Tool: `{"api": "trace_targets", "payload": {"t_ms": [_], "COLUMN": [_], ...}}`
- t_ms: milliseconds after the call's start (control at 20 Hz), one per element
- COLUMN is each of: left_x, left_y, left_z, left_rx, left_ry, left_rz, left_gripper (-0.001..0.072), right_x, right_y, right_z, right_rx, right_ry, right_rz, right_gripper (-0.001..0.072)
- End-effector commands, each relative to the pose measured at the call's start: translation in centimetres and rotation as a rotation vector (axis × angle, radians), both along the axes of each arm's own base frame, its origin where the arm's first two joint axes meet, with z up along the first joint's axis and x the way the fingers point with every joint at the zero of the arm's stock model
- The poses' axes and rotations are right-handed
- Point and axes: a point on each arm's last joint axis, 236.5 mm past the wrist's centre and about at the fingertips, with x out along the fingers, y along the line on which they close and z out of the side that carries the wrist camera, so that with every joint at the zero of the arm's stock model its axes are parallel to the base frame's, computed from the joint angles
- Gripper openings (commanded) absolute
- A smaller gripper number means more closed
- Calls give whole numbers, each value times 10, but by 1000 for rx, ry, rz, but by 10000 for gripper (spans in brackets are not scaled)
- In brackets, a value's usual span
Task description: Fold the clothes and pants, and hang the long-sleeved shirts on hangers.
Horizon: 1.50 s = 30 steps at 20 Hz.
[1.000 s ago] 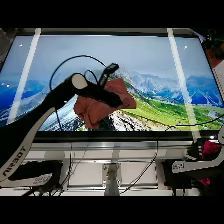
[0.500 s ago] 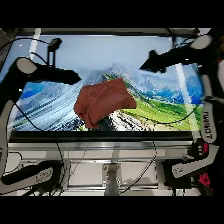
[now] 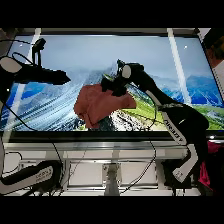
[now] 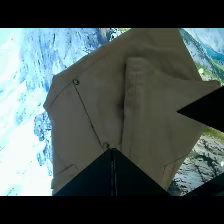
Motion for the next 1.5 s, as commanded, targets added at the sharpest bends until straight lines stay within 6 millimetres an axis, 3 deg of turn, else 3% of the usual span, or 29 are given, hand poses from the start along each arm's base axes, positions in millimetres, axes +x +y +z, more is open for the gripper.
{"api": "trace_targets", "payload": {"t_ms": [0,300,550,600,700,750,800,850,950,1050,1100,1200,1350,1450], "left_x": [-6,-14,-22,-22,-23,-23,-23,-24,-24,-23,-21,-12,3,7], "left_y": [-3,-5,-7,-7,-7,-7,-7,-7,-7,-5,-3,7,31,45], "left_z": [-1,-4,-7,-7,-7,-7,-7,-7,-7,-7,-7,-6,-2,-1], "left_rx": [-1,-2,-2,-2,-2,-2,-2,-2,0,1,6,19,20,20], "left_ry": [21,49,79,81,82,82,85,87,85,84,76,43,2,-4], "left_rz": [-19,-38,-60,-61,-62,-62,-64,-66,-69,-64,-59,-34,45,82], "left_gripper": [7,7,7,7,7,7,7,7,7,7,7,7,7,7], "right_x": [7,-10,-24,-25,-24,-25,-25,-25,-22,-22,-16,8,63,88], "right_y": [37,53,51,51,53,53,53,53,51,52,54,60,53,33], "right_z": [-7,-36,-52,-54,-54,-54,-54,-54,-54,-50,-43,-10,77,125], "right_rx": [53,35,-12,-15,-7,-5,-5,-5,-7,14,39,105,205,247], "right_ry": [-40,54,97,103,104,106,106,106,99,107,107,10,-186,-288], "right_rz": [-112,-219,-197,-197,-200,-199,-199,-199,-189,-188,-194,-128,-115,-136], "right_gripper": [565,565,542,512,314,177,117,117,10,7,5,4,4,4]}}
